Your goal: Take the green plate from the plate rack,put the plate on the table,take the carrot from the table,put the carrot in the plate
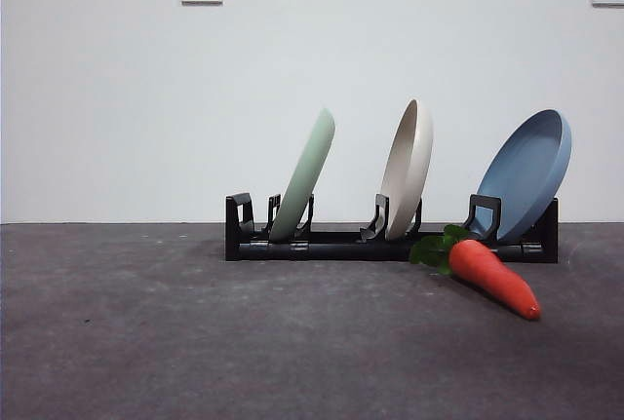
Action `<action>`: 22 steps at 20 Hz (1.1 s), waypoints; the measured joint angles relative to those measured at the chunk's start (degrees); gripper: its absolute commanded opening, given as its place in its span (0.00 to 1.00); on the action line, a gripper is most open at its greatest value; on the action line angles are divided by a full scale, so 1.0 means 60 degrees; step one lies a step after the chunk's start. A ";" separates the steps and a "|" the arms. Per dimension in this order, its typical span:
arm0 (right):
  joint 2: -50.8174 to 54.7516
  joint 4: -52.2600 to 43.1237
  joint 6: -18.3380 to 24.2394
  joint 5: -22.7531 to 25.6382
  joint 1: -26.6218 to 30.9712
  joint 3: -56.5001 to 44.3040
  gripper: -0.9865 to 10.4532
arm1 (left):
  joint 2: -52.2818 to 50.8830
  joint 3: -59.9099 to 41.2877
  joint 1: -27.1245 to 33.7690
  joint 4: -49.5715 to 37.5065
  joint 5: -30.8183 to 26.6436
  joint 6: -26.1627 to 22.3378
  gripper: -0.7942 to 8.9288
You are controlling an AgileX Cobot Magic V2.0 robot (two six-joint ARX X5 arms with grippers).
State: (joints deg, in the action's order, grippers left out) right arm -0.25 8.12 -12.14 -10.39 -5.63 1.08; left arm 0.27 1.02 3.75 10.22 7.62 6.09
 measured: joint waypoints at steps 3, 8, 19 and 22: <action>0.0000 -0.0007 -0.0543 -0.0007 0.0000 0.0102 0.08 | 0.0000 0.0179 0.0000 0.0335 0.0634 0.0335 0.07; -0.0229 0.0018 -0.1282 -0.0011 0.0000 0.0933 0.08 | 0.0062 0.1275 0.0000 0.0911 0.0834 0.0765 0.07; -0.2608 0.3235 -0.0430 -0.0761 0.0000 0.4532 0.08 | 0.1927 0.3985 0.0000 0.2189 0.2433 0.1140 0.07; -0.3493 0.4513 0.0375 -0.1217 0.0000 0.5686 0.08 | 0.2670 0.4787 0.0000 0.2736 0.3195 0.0914 0.07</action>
State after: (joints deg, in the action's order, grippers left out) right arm -21.21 35.20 -9.89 -17.69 -5.63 35.20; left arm 16.29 29.74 3.75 26.63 26.79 11.57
